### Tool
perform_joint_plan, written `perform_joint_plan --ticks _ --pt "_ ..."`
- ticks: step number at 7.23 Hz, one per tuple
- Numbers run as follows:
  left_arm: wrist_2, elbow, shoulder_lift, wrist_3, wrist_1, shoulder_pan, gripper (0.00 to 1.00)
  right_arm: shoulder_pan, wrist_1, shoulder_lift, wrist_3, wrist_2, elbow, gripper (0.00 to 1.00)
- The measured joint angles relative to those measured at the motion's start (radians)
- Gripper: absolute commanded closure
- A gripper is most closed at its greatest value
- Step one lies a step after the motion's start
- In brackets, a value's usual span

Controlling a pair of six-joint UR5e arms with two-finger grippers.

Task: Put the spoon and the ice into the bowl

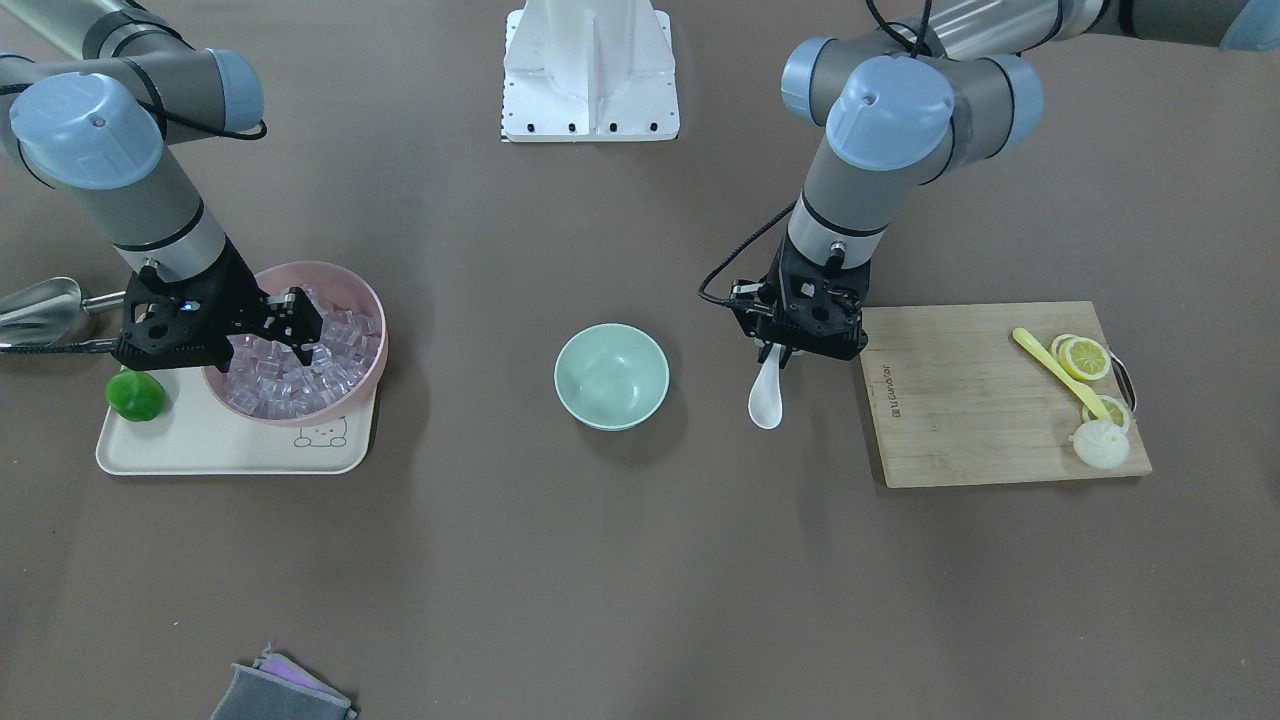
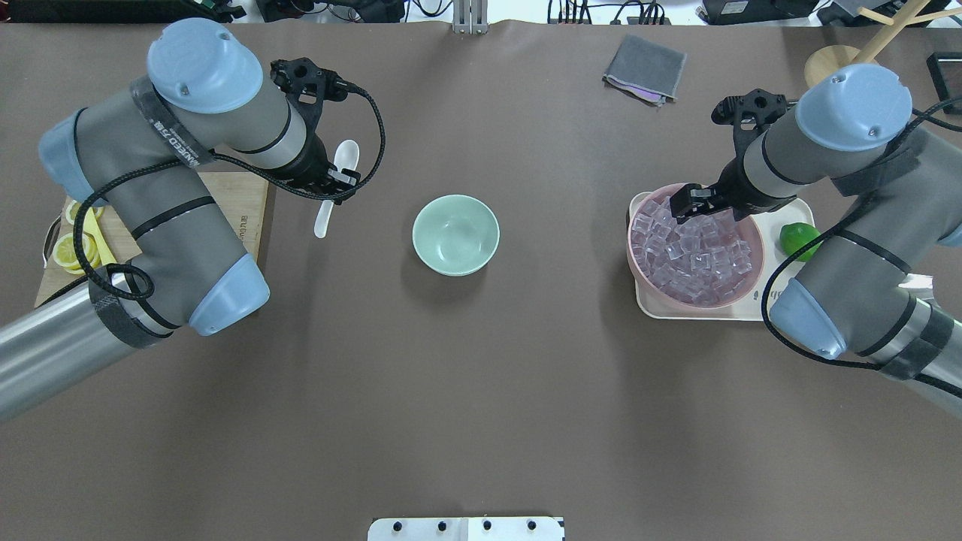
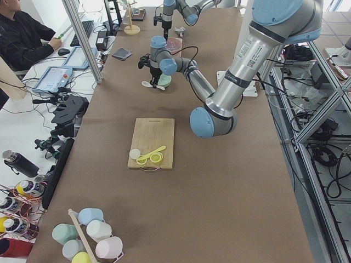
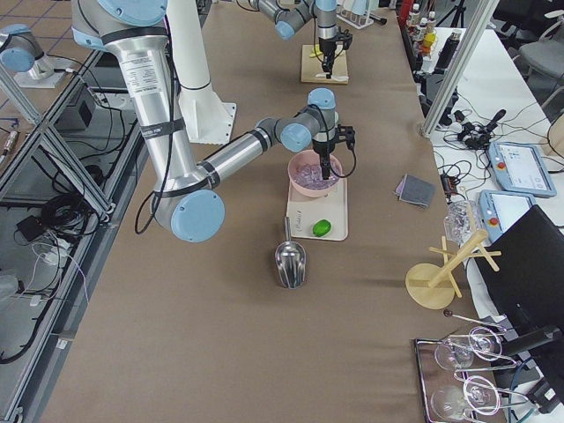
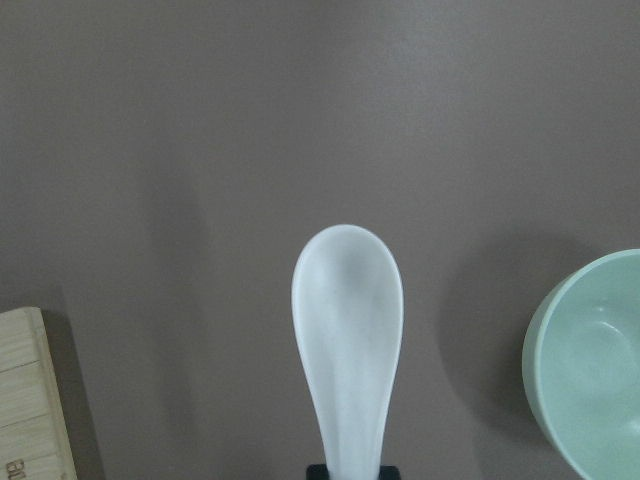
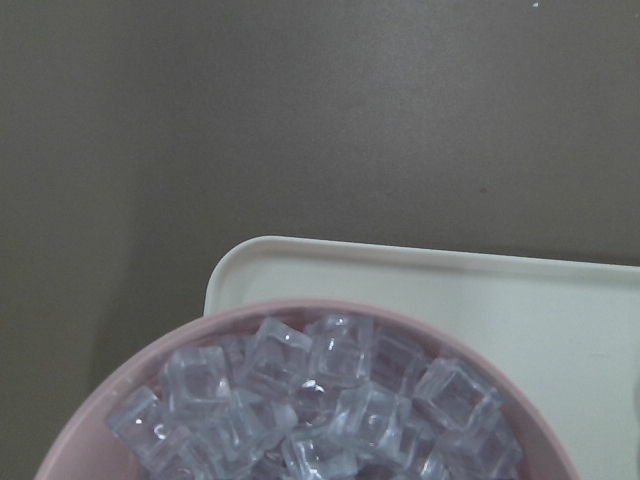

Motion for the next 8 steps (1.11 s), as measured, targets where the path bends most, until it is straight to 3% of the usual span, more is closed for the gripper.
perform_joint_plan --ticks 4,6,8 --pt "0.018 0.000 0.001 0.000 -0.002 0.014 1.00 -0.004 0.000 -0.008 -0.010 -0.004 -0.016 0.19" --pt "0.019 0.001 0.001 0.000 -0.003 0.021 1.00 -0.005 0.001 -0.008 -0.010 -0.012 -0.028 0.40" --pt "0.023 0.006 0.000 0.002 -0.003 0.023 1.00 -0.008 0.001 -0.008 -0.011 -0.017 -0.033 0.39"
